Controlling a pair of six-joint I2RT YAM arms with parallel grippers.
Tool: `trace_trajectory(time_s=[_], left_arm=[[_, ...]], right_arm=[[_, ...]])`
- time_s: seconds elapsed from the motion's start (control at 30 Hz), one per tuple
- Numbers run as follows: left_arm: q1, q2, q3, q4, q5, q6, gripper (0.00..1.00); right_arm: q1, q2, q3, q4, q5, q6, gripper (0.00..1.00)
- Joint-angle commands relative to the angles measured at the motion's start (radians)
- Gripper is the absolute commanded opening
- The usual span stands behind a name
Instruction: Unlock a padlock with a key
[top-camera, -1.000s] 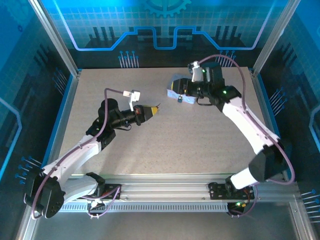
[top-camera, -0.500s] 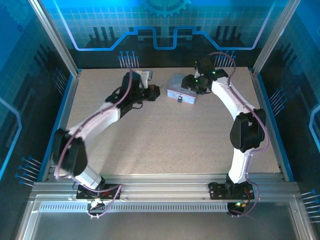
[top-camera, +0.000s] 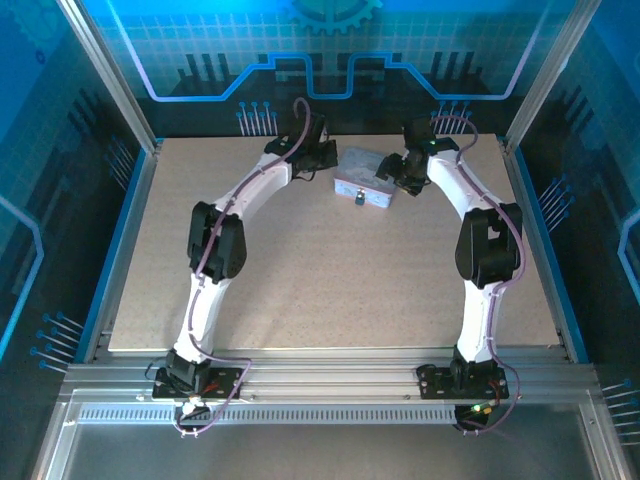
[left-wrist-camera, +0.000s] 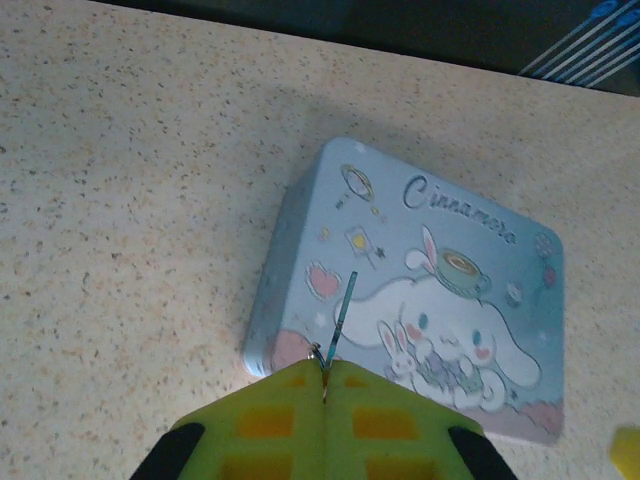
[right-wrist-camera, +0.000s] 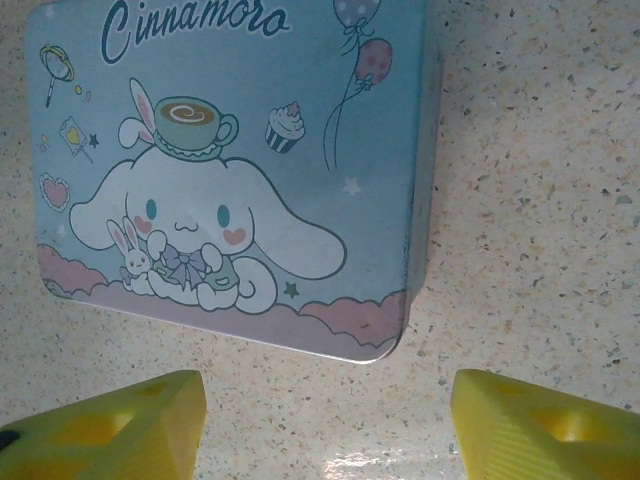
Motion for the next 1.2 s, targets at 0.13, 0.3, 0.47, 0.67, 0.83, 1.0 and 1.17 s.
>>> trace_trajectory(time_s=[0.13,0.3,0.47,0.67,0.83,1.0,1.17], left_arm=[[0.065,0.153,0.171,-0.155,0.116,-0.132,0.00],[0.074,0.202,0.205,-0.164,0.172,-0.161,0.00],[0.073,0.233,0.221,-0.146,0.210,-0.198,0.00],[0.067,0.272,0.238,-0.097,0.273,-0.225,0.00],[0.056,0.274,0.235,-0.070,0.309,-0.219,0.00],[0.040,0.243,0.165,-0.043,0.338,-0.213,0.00],[0.030,0.167,0.018,0.025,0.346,-0.211,0.00]], right_arm=[[-0.042,0.061,0.050,-0.035,-0.045,0.026,0.69],[-0.045,0.102,0.081,-0.007,-0.108,0.020,0.74],[-0.044,0.159,0.147,-0.035,-0.143,0.003,0.74],[-0.045,0.212,0.211,-0.063,-0.151,-0.042,0.74],[-0.045,0.249,0.271,-0.099,-0.195,-0.094,0.73],[-0.038,0.248,0.249,-0.103,-0.229,-0.129,0.70],[-0.021,0.226,0.212,-0.106,-0.243,-0.171,0.68]])
